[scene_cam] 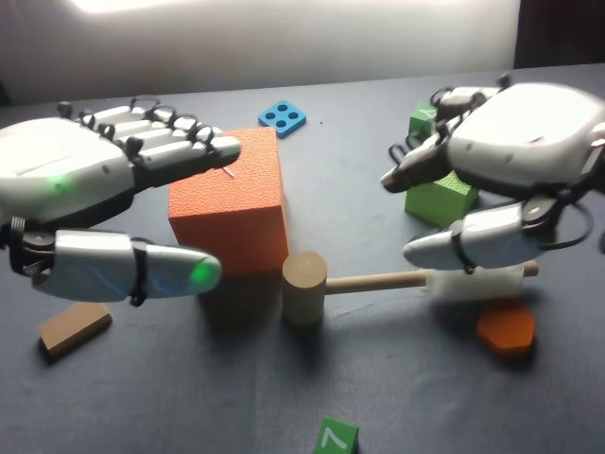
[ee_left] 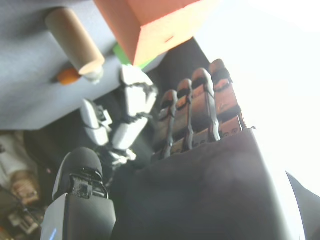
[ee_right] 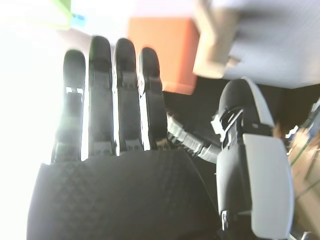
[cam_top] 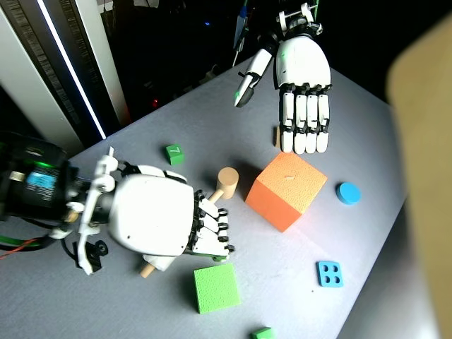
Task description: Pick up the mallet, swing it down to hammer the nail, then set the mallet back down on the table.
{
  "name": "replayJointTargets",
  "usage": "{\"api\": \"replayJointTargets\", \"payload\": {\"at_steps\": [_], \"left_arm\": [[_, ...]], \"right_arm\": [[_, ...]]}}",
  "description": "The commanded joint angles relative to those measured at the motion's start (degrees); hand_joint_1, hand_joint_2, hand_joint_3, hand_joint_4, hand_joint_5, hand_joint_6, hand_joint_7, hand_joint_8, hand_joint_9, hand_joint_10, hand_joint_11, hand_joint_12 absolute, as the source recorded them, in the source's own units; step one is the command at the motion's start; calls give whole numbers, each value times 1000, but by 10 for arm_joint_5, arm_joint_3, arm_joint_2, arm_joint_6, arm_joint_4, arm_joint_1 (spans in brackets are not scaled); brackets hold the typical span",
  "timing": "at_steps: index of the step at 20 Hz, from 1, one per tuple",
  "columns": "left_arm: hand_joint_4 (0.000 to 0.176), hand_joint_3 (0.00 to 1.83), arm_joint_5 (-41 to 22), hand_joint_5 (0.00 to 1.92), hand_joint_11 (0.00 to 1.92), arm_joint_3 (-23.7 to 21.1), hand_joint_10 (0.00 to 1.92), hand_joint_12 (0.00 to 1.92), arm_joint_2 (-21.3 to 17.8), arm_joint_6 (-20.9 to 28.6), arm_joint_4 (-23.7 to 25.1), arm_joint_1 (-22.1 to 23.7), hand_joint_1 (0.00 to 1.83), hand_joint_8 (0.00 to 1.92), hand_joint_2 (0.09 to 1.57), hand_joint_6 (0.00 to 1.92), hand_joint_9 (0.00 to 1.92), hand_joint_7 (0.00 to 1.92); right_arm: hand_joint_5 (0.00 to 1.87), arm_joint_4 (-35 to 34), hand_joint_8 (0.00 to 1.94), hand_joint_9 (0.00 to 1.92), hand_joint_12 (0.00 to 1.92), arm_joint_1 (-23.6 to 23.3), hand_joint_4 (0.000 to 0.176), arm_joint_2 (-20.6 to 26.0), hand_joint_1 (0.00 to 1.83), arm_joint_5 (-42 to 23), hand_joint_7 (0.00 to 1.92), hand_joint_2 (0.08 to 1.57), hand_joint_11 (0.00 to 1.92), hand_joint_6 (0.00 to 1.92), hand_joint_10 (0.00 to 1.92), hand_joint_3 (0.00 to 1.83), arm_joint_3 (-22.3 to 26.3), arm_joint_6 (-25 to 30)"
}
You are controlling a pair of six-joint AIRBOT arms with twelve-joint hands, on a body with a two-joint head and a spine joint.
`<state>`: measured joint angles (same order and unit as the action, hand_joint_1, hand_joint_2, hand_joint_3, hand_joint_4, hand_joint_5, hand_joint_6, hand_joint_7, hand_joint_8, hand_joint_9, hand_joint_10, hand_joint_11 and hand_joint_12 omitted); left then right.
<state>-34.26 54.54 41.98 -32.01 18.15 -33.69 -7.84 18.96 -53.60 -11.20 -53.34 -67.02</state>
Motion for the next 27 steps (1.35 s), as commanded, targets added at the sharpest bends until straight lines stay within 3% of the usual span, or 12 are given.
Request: {"api": "replayJointTargets", "payload": {"at_steps": [1, 4, 7, 10, 12, 14, 15, 20, 23, 25, 26, 27], "left_arm": [[0, 1, -51, 159, 0, -5, 5, 362, -4, 1, -13, 10, 0, 5, 1182, 3, 159, 172], [0, 0, -38, 342, 6, -25, 5, 624, -4, -13, -13, 31, 0, 3, 1179, 3, 370, 391], [0, 0, -27, 486, 70, -35, 12, 660, -4, -26, -13, 43, 0, 9, 1162, 8, 498, 565], [0, 0, -29, 581, 40, -37, 41, 907, -4, -15, 5, 43, 0, 24, 1167, 9, 628, 705], [0, 0, -25, 628, 34, -42, 73, 985, -4, -18, 5, 50, 0, 48, 1165, 20, 673, 759], [0, 0, -24, 253, 245, -43, 1732, 1838, -4, -18, 5, 51, 141, 1672, 1177, 1645, 257, 285], [0, 3, -24, 192, 339, -43, 1913, 1918, -4, -18, 5, 50, 142, 1911, 1191, 1910, 264, 245], [0, 4, -28, 861, 534, -45, 1921, 1921, -4, -17, 5, 49, 85, 1823, 1271, 1543, 815, 954], [0, 3, -30, 1206, 1307, -44, 1914, 1921, -4, -15, 5, 50, 101, 1849, 1278, 1642, 1365, 1350], [46, 2, -32, 1265, 1371, -43, 1854, 1898, -4, -15, 5, 50, 110, 1796, 1287, 1694, 1424, 1399], [150, 2, -33, 1295, 1399, -44, 1774, 1857, -4, -15, 5, 50, 124, 1711, 1304, 1671, 1465, 1446], [171, 8, -33, 1297, 1391, -45, 1725, 1831, -4, -15, 5, 49, 115, 1667, 1342, 1655, 1481, 1465]], "right_arm": [[657, 2, 53, 683, 1205, -10, 0, 14, 314, -55, 744, 1117, 185, 35, 174, 0, 14, 0], [718, 2, 607, 518, 1334, -33, 0, 70, 320, -30, 657, 1126, 251, 174, 942, 0, 57, -15], [387, 2, 1437, 360, 1625, -35, 0, 117, 303, -13, 383, 1140, 220, 1225, 1489, 1, 82, -6], [391, 2, 1800, 340, 1908, -31, 0, 135, 343, -3, 385, 1167, 276, 1637, 1891, 3, 99, -22], [418, 2, 1872, 372, 1918, -25, 0, 136, 356, -7, 408, 1170, 321, 1698, 1915, 2, 101, -32], [577, 2, 1938, 636, 1921, -16, 0, 136, 494, -23, 585, 1125, 722, 1912, 1921, 0, 101, -39], [762, 2, 1941, 783, 1921, -14, 0, 136, 479, -19, 769, 1116, 877, 1921, 1921, 0, 101, -39], [1071, 2, 1941, 1060, 1921, -11, 0, 145, 397, -33, 1061, 1163, 1127, 1921, 1921, 2, 106, -41], [1377, 3, 1941, 1477, 1921, -9, 0, 149, 333, -52, 1411, 1155, 1573, 1921, 1921, 2, 105, -55], [1420, 15, 1941, 1577, 1921, -9, 0, 152, 304, -61, 1487, 1173, 1678, 1921, 1921, 6, 106, -56], [1468, 23, 1941, 1658, 1921, -8, 0, 154, 289, -66, 1572, 1256, 1749, 1921, 1921, 7, 106, -56], [1470, 43, 1941, 1686, 1921, -2, 0, 158, 285, -84, 1600, 1328, 1772, 1921, 1921, 5, 106, -55]]}}
